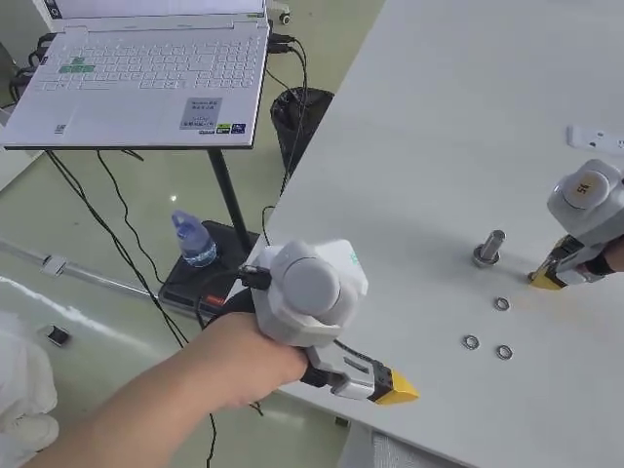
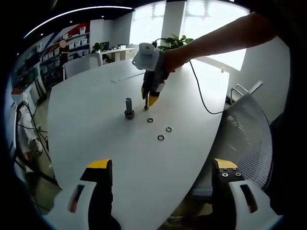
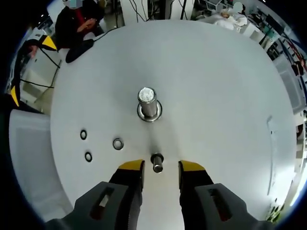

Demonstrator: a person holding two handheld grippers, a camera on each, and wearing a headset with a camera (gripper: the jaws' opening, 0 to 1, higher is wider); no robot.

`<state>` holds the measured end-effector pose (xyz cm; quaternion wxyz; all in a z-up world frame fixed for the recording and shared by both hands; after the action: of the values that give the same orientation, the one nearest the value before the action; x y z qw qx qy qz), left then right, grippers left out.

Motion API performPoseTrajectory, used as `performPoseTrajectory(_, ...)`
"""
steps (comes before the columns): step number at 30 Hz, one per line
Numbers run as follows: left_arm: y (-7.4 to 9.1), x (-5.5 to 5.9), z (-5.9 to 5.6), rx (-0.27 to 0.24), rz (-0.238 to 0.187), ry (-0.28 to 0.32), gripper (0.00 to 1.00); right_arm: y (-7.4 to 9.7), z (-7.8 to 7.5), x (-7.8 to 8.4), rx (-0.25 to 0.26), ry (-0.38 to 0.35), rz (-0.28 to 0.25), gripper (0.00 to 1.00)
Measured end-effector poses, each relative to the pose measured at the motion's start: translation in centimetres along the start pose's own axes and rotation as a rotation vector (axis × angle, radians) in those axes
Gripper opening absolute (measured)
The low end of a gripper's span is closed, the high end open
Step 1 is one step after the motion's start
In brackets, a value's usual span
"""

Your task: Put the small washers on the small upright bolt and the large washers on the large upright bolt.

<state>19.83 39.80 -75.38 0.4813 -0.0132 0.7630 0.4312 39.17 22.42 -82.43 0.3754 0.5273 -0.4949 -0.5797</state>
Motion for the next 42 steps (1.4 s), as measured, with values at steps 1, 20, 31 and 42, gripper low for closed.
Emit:
performPoseTrajectory(1,0.0,-0.1,0.1,-0.002,-0.003,-0.001,0.86,0.2,0.0,-0.1,-0.001,-0.003,-0.003,0.3)
performPoseTrajectory(20,0.7,-1.3,0.3,-0.039,-0.042,-0.014,0.99,3.2,1.0,-1.6,-0.01,0.007,-0.052,0.35)
performPoseTrajectory(31,0.8,-1.3,0.0,-0.024,-0.037,-0.019,0.98,3.9,3.0,-2.2,-0.019,0.04,-0.067,0.36)
performPoseTrajectory(42,0.8,-1.4,-0.2,-0.022,-0.038,-0.023,0.96,3.4,5.5,-2.1,-0.046,0.046,-0.078,0.36)
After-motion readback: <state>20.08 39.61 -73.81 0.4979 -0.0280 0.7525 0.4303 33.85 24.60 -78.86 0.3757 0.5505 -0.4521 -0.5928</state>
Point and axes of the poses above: the centre of the closed fingertips' face, and the gripper's own axes: y roughly backward along the fingers, z roughly to its left, x roughly out of its underside, the point moved 2 cm from there along y, roughly backward along the fingers, and after that the axes turned 3 degrees about y, right-handed, at the moved point
